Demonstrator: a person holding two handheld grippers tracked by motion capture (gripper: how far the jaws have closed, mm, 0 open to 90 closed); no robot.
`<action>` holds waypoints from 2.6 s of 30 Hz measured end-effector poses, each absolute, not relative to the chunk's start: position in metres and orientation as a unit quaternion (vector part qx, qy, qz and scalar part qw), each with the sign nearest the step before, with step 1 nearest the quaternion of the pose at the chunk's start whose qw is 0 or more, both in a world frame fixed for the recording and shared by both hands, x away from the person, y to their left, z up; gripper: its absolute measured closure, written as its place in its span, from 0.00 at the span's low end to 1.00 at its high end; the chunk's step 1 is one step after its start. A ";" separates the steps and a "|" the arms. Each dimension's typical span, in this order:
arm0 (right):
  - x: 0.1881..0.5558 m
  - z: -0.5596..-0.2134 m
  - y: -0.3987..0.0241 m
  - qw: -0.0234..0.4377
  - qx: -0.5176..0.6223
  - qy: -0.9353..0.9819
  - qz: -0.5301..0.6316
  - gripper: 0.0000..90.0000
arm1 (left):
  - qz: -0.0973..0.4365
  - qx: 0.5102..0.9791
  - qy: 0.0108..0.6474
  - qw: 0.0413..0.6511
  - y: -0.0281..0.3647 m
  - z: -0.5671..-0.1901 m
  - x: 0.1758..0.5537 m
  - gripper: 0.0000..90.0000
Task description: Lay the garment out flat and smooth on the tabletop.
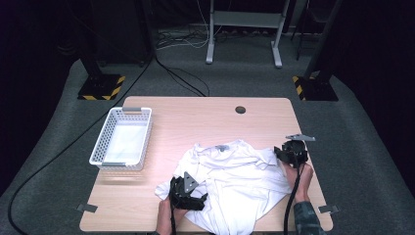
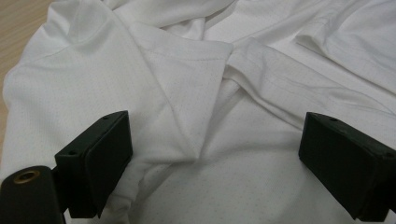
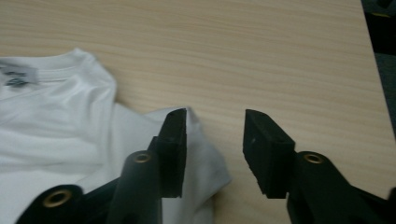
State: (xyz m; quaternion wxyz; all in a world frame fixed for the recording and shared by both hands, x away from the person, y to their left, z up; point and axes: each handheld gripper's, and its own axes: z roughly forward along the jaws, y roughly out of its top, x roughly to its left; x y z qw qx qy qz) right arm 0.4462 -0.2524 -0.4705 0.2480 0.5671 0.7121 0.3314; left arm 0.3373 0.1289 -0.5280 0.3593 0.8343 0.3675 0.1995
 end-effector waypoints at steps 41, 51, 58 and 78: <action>0.426 -0.467 -0.225 0.258 0.551 0.721 0.333 0.50 | 0.201 0.835 0.367 0.359 0.129 -0.528 0.337 0.11; 0.433 -0.512 -0.197 0.228 0.568 0.742 0.274 0.39 | 0.201 0.834 0.367 0.359 0.128 -0.528 0.337 0.11; 0.436 -0.507 -0.214 0.241 0.564 0.730 0.301 0.87 | 0.201 0.834 0.367 0.359 0.128 -0.528 0.337 0.11; 0.452 -0.449 -0.285 0.316 0.571 0.703 0.282 0.99 | 0.201 0.834 0.367 0.359 0.128 -0.528 0.337 0.11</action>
